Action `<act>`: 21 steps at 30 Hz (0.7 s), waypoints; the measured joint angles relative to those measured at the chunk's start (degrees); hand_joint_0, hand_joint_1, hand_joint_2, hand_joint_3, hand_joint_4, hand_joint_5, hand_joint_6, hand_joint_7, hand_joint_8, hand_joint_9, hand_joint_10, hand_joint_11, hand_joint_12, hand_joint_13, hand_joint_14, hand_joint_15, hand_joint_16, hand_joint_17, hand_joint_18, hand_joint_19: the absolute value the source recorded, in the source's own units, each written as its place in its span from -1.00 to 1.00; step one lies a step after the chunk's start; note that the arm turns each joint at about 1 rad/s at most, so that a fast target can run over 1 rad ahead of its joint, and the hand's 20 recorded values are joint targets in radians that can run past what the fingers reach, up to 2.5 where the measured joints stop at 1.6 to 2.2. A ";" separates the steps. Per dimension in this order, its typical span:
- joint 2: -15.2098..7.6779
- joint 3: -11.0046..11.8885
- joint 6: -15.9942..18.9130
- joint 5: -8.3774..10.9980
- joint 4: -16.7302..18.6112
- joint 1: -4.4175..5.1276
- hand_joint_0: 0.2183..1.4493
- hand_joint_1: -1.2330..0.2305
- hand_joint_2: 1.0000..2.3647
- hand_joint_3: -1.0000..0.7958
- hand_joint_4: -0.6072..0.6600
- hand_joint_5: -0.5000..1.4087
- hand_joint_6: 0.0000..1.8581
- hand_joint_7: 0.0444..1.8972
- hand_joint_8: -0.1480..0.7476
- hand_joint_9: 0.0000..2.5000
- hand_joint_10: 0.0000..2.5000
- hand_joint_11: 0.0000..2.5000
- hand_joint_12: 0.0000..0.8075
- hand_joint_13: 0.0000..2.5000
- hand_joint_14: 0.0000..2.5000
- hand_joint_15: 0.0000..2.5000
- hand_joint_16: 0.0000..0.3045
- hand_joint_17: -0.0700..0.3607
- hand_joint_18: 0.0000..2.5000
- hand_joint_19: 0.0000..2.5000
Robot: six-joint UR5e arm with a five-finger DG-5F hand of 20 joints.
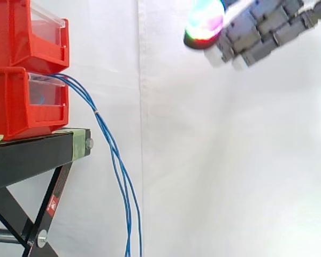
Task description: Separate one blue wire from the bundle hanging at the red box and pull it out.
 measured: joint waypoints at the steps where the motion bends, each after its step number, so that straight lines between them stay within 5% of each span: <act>1: 0.00 -0.93 -0.09 0.25 0.83 0.00 -0.51 -0.12 -1.00 -0.44 0.39 -0.69 -0.46 -0.11 -0.02 -0.67 -1.00 -0.88 -0.16 -0.93 -1.00 -0.90 -0.63 -0.08 -1.00 -0.84; 8: 0.00 -7.26 -0.43 3.10 9.00 0.01 -0.51 -0.17 -1.00 -0.44 0.40 -0.69 -0.46 -0.09 -0.02 -0.67 -1.00 -0.88 -0.16 -0.92 -1.00 -0.91 -0.63 -0.08 -1.00 -0.83; 21: 0.00 -13.88 -0.97 5.52 21.91 0.30 -0.51 -0.15 -1.00 -0.44 0.42 -0.68 -0.46 -0.10 -0.01 -0.66 -1.00 -0.87 -0.15 -0.91 -1.00 -0.90 -0.63 -0.09 -0.99 -0.82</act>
